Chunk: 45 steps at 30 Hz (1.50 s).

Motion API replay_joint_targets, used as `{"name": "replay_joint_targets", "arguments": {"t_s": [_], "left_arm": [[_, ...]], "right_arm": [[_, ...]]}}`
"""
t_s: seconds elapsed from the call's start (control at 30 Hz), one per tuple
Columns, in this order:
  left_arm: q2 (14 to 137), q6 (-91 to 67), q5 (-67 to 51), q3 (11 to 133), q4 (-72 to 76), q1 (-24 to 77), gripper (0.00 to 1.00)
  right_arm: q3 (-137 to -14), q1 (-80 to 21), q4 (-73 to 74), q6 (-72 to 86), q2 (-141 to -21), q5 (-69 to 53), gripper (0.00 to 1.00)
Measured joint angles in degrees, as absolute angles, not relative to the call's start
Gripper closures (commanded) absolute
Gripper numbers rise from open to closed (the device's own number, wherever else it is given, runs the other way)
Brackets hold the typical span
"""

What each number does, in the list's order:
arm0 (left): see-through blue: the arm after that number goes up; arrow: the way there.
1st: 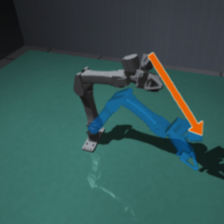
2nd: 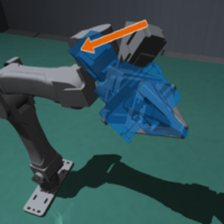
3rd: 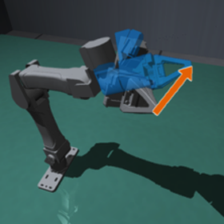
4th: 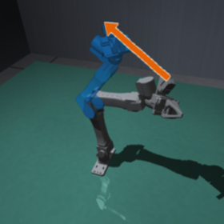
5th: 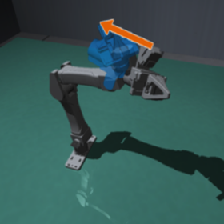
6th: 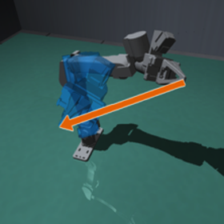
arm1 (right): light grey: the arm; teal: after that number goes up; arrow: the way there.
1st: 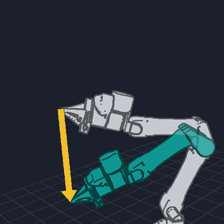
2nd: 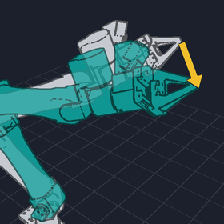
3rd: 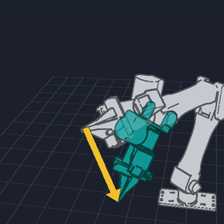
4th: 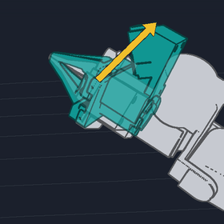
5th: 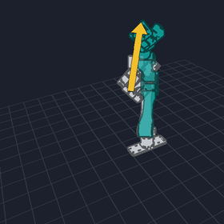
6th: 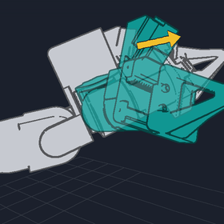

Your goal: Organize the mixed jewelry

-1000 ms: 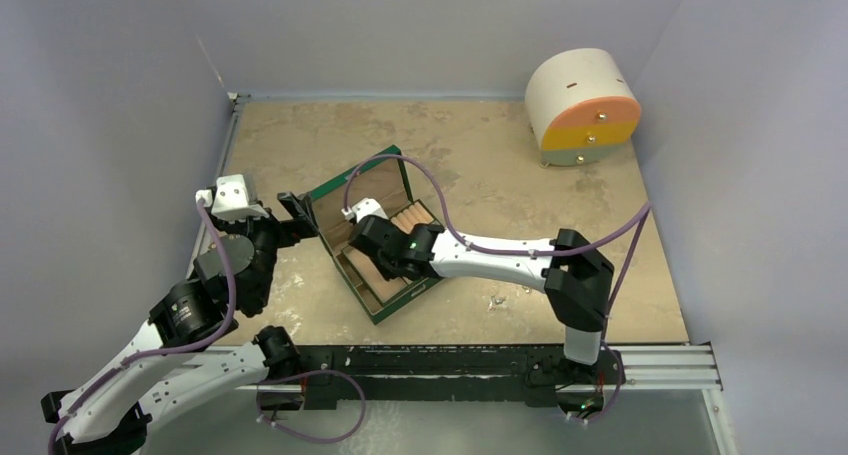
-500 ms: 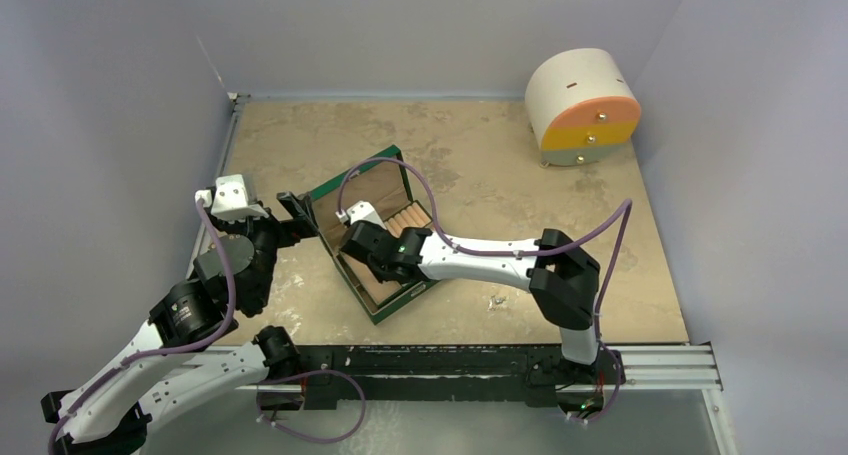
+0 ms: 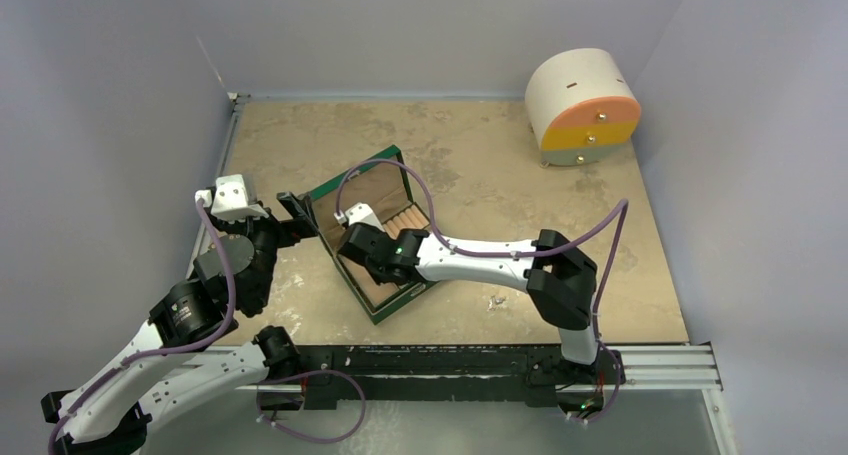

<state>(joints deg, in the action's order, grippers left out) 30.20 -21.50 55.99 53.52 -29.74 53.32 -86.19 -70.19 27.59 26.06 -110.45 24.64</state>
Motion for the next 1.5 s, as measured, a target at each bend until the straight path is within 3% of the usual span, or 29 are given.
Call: {"name": "replay_joint_targets", "arguments": {"t_s": [0.5,0.87,1.13,1.5], "left_arm": [[30.2,-21.5,56.0,53.5,-29.7,53.3,0.08],[30.2,-21.5,56.0,53.5,-29.8,53.3,0.08],[30.3,-21.5,56.0,53.5,-29.8,53.3,0.08],[30.9,-21.5,56.2,53.5,-30.1,53.3,0.08]], "right_arm": [[-87.1,-71.3,27.6,27.7,-113.2,24.6,1.00],[-87.1,-71.4,27.1,29.2,-113.2,24.8,0.69],[-85.7,-71.6,26.6,29.6,-110.8,25.0,0.65],[-79.2,-71.6,27.9,29.6,-97.1,30.4,0.60]]}}
